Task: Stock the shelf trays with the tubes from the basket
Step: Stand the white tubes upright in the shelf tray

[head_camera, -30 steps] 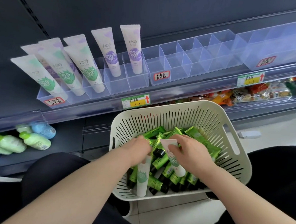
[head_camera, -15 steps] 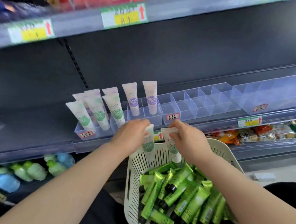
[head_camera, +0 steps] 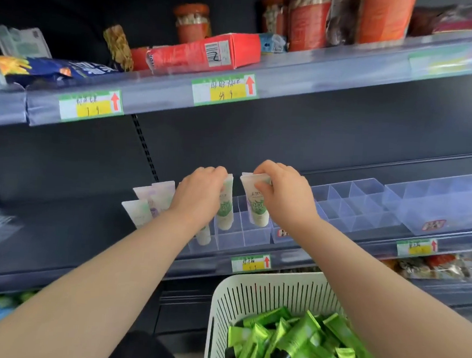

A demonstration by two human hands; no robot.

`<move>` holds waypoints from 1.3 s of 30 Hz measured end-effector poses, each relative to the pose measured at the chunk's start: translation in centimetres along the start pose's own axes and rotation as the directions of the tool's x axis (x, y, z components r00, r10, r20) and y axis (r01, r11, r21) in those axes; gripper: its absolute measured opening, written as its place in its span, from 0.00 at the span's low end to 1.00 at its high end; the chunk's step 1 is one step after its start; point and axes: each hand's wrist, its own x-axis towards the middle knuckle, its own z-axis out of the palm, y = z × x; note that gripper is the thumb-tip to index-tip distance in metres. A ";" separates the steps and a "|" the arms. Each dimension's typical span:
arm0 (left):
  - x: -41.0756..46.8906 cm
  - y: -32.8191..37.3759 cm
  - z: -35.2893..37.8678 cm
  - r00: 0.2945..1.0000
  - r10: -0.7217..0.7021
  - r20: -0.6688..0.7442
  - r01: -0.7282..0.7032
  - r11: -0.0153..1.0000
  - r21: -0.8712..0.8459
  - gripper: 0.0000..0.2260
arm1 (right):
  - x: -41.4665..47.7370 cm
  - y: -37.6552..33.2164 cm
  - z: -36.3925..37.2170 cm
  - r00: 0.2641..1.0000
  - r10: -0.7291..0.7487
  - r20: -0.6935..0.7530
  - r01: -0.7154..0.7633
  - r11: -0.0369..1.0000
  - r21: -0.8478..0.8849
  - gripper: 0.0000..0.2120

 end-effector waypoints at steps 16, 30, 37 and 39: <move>2.2 -1.8 4.4 0.997 -0.048 0.057 0.040 0.989 0.144 0.10 | 3.1 2.8 6.2 0.982 0.126 0.139 -0.108 0.986 -0.128 0.08; 2.7 -1.1 5.6 0.996 0.083 0.017 -0.084 0.993 0.084 0.15 | 2.7 3.6 6.6 0.962 0.197 0.189 -0.174 0.976 -0.130 0.11; 2.0 -0.5 4.7 0.995 0.102 -0.021 -0.103 0.995 -0.007 0.12 | 2.7 3.3 5.8 0.968 0.161 0.195 -0.138 0.982 -0.126 0.17; 1.6 0.2 4.1 0.986 0.123 -0.109 -0.128 0.991 -0.042 0.12 | 2.5 3.1 5.0 0.986 0.099 0.133 -0.079 0.986 -0.145 0.16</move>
